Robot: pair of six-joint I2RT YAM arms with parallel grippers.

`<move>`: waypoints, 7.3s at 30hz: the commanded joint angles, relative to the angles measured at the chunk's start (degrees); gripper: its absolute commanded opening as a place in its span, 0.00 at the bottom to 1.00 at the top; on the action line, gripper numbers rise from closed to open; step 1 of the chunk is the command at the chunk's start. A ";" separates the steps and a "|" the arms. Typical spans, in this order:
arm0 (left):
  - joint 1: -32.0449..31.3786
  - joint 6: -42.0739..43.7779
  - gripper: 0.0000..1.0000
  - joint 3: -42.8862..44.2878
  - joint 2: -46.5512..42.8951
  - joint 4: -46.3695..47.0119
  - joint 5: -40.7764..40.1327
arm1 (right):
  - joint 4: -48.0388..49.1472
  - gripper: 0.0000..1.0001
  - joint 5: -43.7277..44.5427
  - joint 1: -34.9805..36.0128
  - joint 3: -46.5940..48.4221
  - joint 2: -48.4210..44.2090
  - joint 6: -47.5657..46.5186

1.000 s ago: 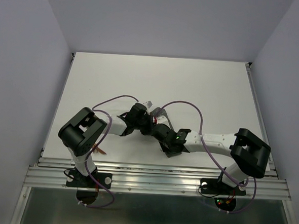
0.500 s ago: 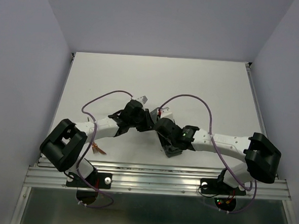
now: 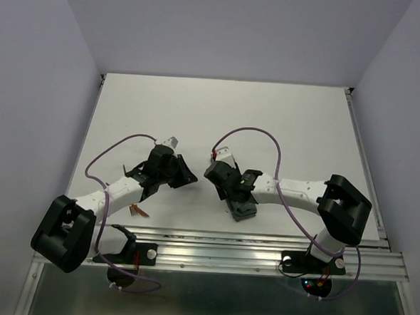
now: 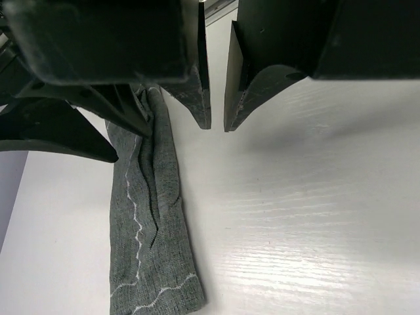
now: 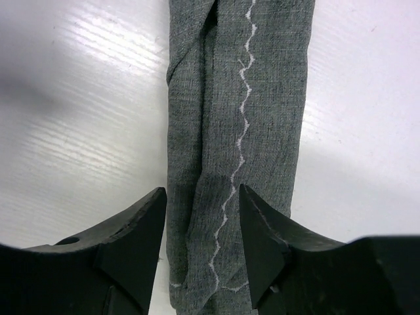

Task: Fold the napkin into a case and place the utensils inside
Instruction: Smooth out the smaller rectangle-folded napkin at the center of the board.

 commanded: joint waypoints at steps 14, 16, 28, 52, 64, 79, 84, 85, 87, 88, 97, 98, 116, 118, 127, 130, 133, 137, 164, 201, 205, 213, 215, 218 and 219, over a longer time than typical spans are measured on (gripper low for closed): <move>1.54 1.20 0.22 1.89 4.27 5.41 4.46 | -0.01 0.38 4.67 -4.06 6.21 7.69 1.81; 1.54 1.73 0.20 4.01 6.22 6.28 4.63 | 0.42 0.37 4.76 -4.06 5.95 7.96 1.90; 1.46 1.11 0.11 12.09 18.70 11.12 8.15 | 2.18 0.38 4.14 -4.06 6.12 4.97 1.55; 1.46 1.20 0.07 18.43 30.31 12.44 9.64 | 5.61 0.37 -5.17 -9.25 12.28 12.87 -1.00; 1.46 1.46 0.07 18.69 32.06 13.05 10.17 | 7.02 0.11 -4.64 -9.78 11.49 13.33 -0.47; 1.54 1.20 0.06 19.83 35.14 14.28 11.05 | 9.04 0.06 -8.60 -9.78 10.26 7.87 -2.84; 1.54 1.11 0.06 19.83 35.14 14.20 11.05 | 8.86 0.05 -9.39 -9.78 10.43 8.05 -3.28; 1.54 1.20 0.06 19.83 35.05 14.11 10.96 | 8.95 0.05 -10.17 -9.78 10.43 8.14 -3.28; 1.54 1.11 0.06 19.75 34.79 14.02 10.88 | 9.13 0.05 -11.14 -9.78 10.35 8.66 -3.55; 1.54 1.11 0.06 19.75 34.70 13.94 10.87 | 9.13 0.06 -11.24 -9.78 10.43 9.10 -3.63; 1.54 1.55 0.06 19.57 29.61 10.69 7.63 | 10.53 0.06 -11.06 -9.78 9.56 13.32 -3.63; 1.54 1.64 0.06 19.57 29.08 10.25 7.36 | 10.62 0.06 -10.97 -9.78 9.55 13.23 -3.72; 2.51 5.68 0.04 25.54 29.95 5.32 5.25 | 11.94 0.33 -14.84 -16.62 10.34 4.18 1.90; 2.68 5.94 0.03 26.69 31.71 5.15 5.51 | 11.85 0.22 -16.15 -19.00 10.43 4.62 3.83; 3.21 6.65 0.03 28.18 33.12 4.62 5.86 | 11.68 0.08 -22.83 -22.08 13.07 10.51 5.77; 3.21 6.65 0.04 27.83 32.77 4.62 5.69 | 12.29 0.08 -24.15 -22.08 13.25 11.38 5.42; 3.21 6.74 0.03 27.48 32.07 4.62 5.60 | 12.64 0.07 -24.42 -22.08 13.60 12.61 5.42; 3.30 7.17 0.03 27.13 30.84 4.18 5.08 | 13.61 0.07 -26.08 -22.08 14.12 14.11 5.42; 3.65 11.83 0.04 24.76 26.00 0.58 2.52 | 15.81 0.07 -21.78 -19.36 11.40 9.89 4.80; 3.30 12.36 0.03 25.90 34.70 4.79 8.85 | 17.83 0.07 -28.82 -16.63 15.97 21.39 4.10; 3.21 12.36 0.03 24.94 34.35 5.23 9.03 | 19.67 0.07 -32.15 -16.63 15.36 22.81 5.33; 3.21 12.10 0.03 24.49 34.00 5.41 9.20 | 20.03 0.07 -31.80 -16.63 14.48 20.53 4.81; 3.30 11.57 0.03 24.58 32.78 5.15 8.68 | 19.50 0.07 -31.11 -16.63 14.21 19.39 4.54; 3.30 10.96 0.03 24.84 28.74 4.97 7.72 | 18.97 0.07 -30.14 -16.63 13.34 18.16 3.75; 3.30 10.96 0.03 25.02 27.33 4.80 7.45 | 18.62 0.07 -29.70 -16.11 13.07 17.46 3.49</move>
